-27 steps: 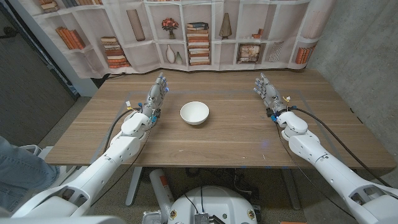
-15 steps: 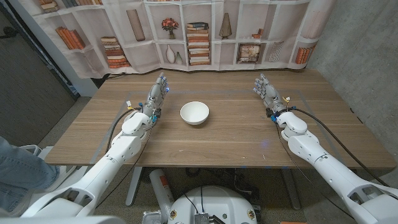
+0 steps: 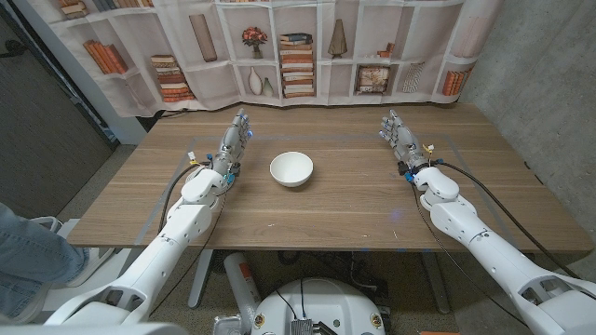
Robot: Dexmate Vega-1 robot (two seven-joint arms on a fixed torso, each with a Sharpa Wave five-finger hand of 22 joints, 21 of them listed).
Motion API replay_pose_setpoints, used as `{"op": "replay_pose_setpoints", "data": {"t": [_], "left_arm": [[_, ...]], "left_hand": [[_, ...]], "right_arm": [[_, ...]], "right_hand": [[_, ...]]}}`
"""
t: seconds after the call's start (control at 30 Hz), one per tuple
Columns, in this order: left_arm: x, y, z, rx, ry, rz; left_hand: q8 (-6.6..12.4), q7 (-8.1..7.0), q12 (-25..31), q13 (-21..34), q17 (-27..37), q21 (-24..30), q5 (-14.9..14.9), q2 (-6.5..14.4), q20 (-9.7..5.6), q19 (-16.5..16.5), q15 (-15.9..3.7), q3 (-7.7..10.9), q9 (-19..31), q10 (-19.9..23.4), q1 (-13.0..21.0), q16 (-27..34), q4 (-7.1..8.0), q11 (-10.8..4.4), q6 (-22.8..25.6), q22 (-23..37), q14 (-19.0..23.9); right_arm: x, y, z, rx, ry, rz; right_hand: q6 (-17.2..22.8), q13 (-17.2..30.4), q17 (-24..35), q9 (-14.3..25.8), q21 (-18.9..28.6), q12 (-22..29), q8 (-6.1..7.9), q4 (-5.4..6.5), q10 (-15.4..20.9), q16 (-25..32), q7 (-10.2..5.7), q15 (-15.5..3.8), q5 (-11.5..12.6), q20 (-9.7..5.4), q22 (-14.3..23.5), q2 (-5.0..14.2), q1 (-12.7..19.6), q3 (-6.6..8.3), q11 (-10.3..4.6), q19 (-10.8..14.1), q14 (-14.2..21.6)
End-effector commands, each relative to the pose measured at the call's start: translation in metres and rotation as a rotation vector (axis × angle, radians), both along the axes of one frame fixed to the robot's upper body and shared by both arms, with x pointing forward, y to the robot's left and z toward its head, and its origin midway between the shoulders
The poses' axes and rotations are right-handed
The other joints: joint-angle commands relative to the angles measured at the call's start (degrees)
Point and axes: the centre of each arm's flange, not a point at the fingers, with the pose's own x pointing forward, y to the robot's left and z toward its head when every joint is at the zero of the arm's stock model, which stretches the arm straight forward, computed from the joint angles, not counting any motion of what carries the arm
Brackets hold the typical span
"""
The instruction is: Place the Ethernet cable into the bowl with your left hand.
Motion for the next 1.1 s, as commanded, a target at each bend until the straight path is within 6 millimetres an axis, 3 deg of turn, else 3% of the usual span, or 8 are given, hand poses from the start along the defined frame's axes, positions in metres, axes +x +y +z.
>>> {"op": "replay_pose_setpoints", "data": {"t": [0.03, 0.57, 1.1], "left_arm": [[-0.013, 0.003, 0.002, 0.014, -0.045, 0.017], [-0.03, 0.014, 0.004, 0.033, -0.089, 0.034], [-0.041, 0.027, 0.001, 0.064, -0.115, 0.059]], "left_hand": [[0.52, 0.12, 0.49, 0.27, 0.12, 0.27, 0.55, 0.24, -2.41, -6.41, 0.11, 0.21, 0.26, 0.37, 0.63, 0.59, -0.51, 0.2, 0.39, 0.21, -1.76], [0.77, 0.26, 0.72, 0.26, 0.08, 0.26, 0.61, 0.55, -2.14, -6.02, 0.0, 0.18, 0.24, 1.29, 1.03, 0.74, -0.79, 0.16, 1.47, 0.2, -0.79], [1.03, 0.22, 1.03, 0.26, 0.05, 0.38, 0.65, 0.75, -1.9, -5.18, -0.07, 0.1, 0.22, 2.62, 1.47, 0.82, -1.1, 0.19, 2.75, 0.19, 0.19]], "right_arm": [[0.0, 0.0, -0.001, -0.003, -0.004, -0.003], [-0.005, 0.0, -0.002, -0.002, -0.017, -0.009], [-0.012, -0.001, 0.0, 0.007, -0.036, -0.008]], "right_hand": [[0.64, 0.19, 0.33, 0.31, -0.16, 0.0, 0.19, -0.27, 0.23, 0.21, 0.15, 0.01, -0.03, -1.74, 0.24, 0.22, 0.49, 0.39, 0.31, 0.31, 0.38], [0.76, 0.18, 0.3, 0.31, -0.63, -0.01, 0.16, -0.52, 0.59, 0.25, 0.1, -0.76, -0.22, -1.93, 0.26, 0.28, 0.65, 0.34, -0.51, 0.64, 0.85], [0.59, 0.17, 0.27, 0.31, -0.97, -0.12, 0.04, -0.78, 0.69, 0.13, 0.2, -0.66, -0.33, -2.23, 0.25, 0.3, 0.85, 0.3, -0.29, 1.21, 0.97]]}}
